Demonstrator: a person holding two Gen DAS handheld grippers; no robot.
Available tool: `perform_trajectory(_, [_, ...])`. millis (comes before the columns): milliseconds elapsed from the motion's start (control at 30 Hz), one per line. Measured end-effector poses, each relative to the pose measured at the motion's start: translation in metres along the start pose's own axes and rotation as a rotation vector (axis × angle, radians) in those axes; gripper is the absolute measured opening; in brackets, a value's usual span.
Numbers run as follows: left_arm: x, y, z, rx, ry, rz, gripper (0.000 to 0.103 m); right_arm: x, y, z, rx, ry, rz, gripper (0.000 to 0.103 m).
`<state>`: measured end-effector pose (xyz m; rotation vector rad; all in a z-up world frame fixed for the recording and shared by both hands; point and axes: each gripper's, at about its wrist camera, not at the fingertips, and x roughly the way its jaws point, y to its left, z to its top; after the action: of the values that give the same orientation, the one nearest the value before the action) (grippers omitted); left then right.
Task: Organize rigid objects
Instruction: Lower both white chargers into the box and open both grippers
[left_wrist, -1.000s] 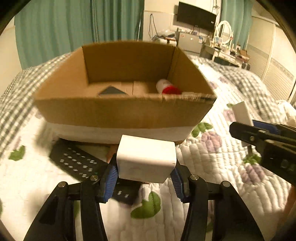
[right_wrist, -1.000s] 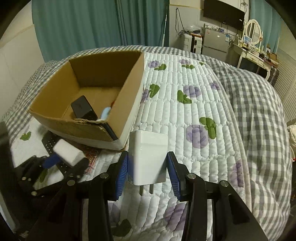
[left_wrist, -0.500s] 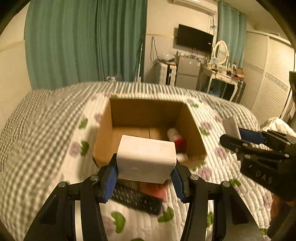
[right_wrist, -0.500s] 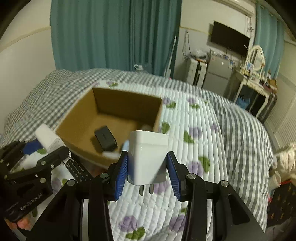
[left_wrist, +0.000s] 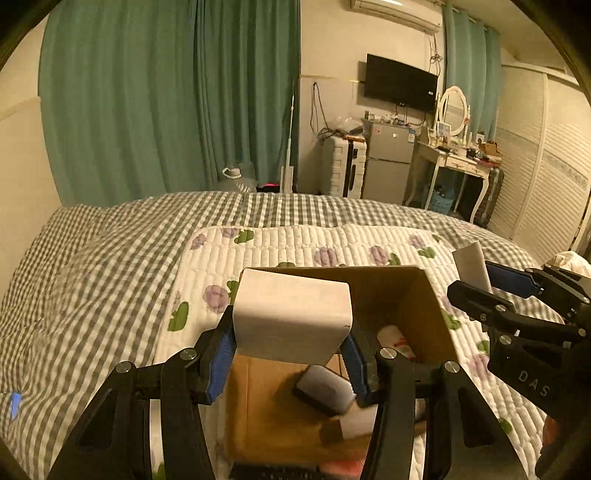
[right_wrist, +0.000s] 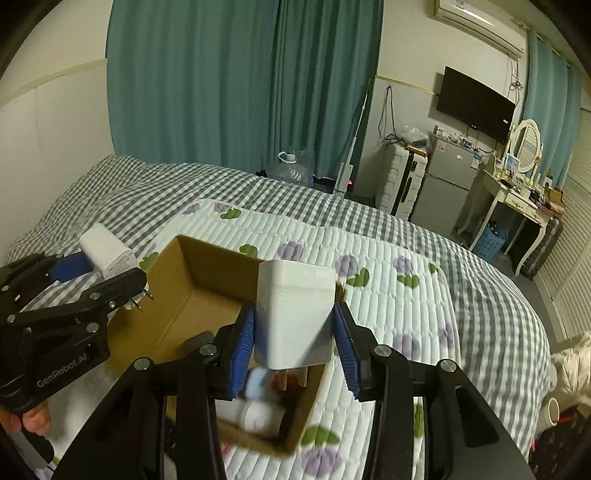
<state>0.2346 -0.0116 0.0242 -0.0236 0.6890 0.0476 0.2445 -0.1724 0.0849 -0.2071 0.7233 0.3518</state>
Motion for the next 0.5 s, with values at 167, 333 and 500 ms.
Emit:
perform_trajectory(167, [0.042,-0.001,-0.006,0.001,0.05,0.005,0.053,0.038,-0.002,0.001,-0.011,0.032,0.014,0.041])
perform_trajectory(333, [0.072,-0.006,-0.014,0.009,0.085,0.002,0.053,0.065,-0.005,-0.012,-0.023,0.068,0.025,0.041])
perform_trajectory(500, [0.076,-0.009,-0.017,-0.002,0.066,0.024,0.068,0.083,-0.01,-0.016,-0.012,0.085,0.036,0.041])
